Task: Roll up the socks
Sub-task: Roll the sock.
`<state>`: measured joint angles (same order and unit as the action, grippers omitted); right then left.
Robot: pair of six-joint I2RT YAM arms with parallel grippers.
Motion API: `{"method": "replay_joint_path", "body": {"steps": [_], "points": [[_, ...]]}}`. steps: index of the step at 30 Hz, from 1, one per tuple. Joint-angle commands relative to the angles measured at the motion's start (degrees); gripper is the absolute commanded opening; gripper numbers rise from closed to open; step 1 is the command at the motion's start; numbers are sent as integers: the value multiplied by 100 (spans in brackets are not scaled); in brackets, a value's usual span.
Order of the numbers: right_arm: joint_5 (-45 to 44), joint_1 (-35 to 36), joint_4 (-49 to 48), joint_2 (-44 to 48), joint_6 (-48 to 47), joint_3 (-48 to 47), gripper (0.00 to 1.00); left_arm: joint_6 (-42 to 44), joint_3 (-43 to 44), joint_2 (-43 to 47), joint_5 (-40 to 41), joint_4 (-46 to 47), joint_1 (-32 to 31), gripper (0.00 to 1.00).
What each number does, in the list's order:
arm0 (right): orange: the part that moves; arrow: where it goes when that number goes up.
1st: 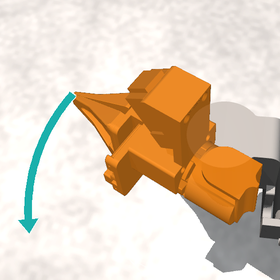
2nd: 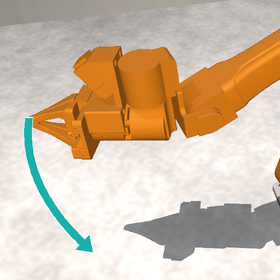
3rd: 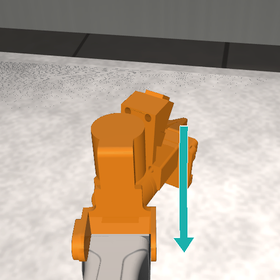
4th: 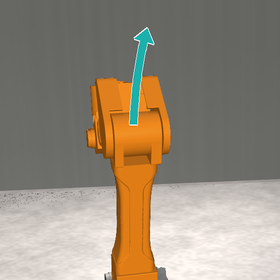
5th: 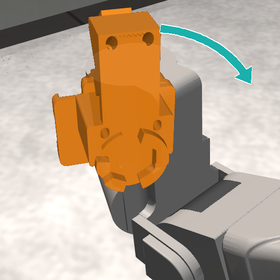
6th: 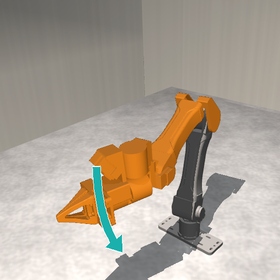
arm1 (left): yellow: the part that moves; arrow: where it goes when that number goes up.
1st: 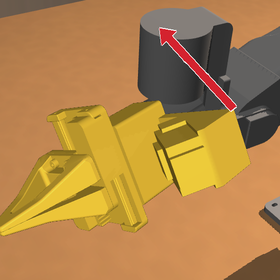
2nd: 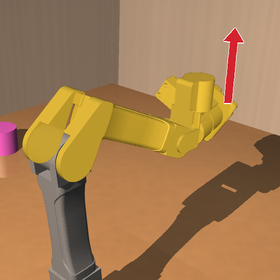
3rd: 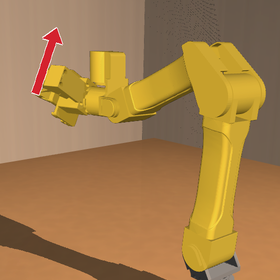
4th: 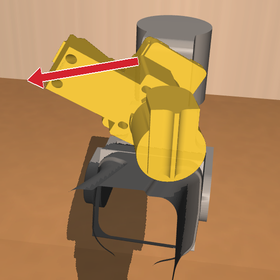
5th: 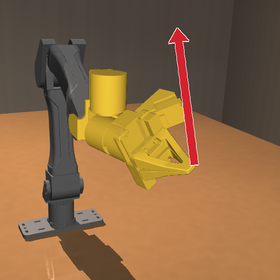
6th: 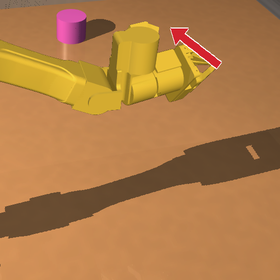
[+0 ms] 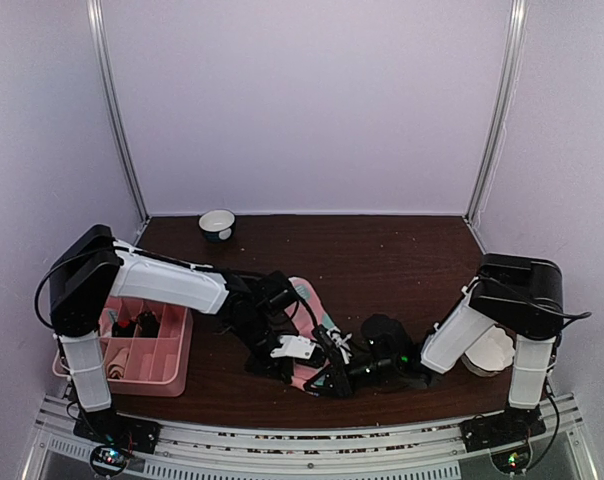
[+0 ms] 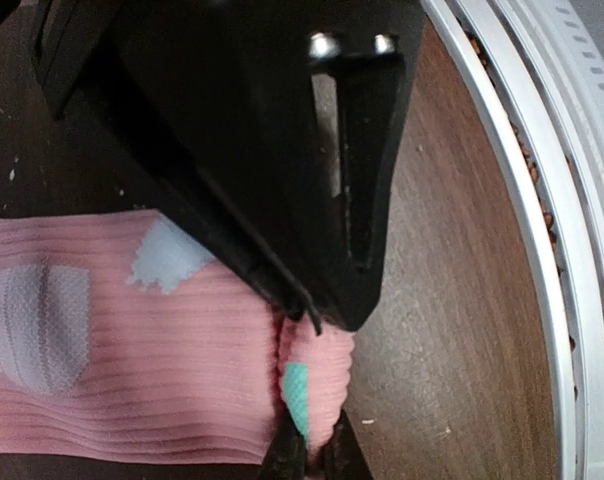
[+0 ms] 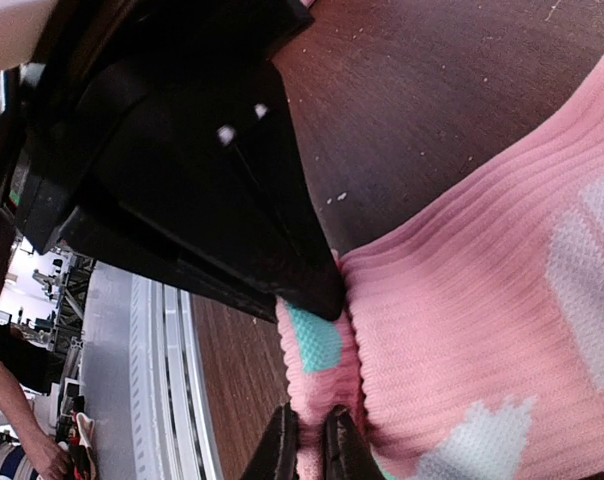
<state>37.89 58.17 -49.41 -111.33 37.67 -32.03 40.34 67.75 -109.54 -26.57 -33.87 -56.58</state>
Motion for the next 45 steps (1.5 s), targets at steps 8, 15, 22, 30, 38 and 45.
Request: {"method": "replay_joint_path", "body": {"steps": [8, 15, 22, 30, 38, 45], "points": [[-1478, 272, 1016, 987, -608, 1094, 100, -461, 1239, -1063, -1213, -1808, 371, 0], [-3870, 805, 2350, 2443, -886, 1392, 100, -748, 1119, -997, -1140, -2079, 393, 0], [-7104, 991, 4203, 4594, 161, 1911, 100, -653, 1330, -1217, -1325, -2525, 393, 0], [-6778, 1688, 2580, 5890, -1952, 2744, 100, -734, 2008, -1912, -1571, -3117, 482, 0], [-6009, 2644, 2770, 3847, -3292, 1444, 81, -796, 2669, -2690, -1617, -3599, 711, 0], [-5346, 2751, 2684, 2046, -4014, -93, 50, -1048, 2916, -3046, -1329, -3680, 753, 0]]}}
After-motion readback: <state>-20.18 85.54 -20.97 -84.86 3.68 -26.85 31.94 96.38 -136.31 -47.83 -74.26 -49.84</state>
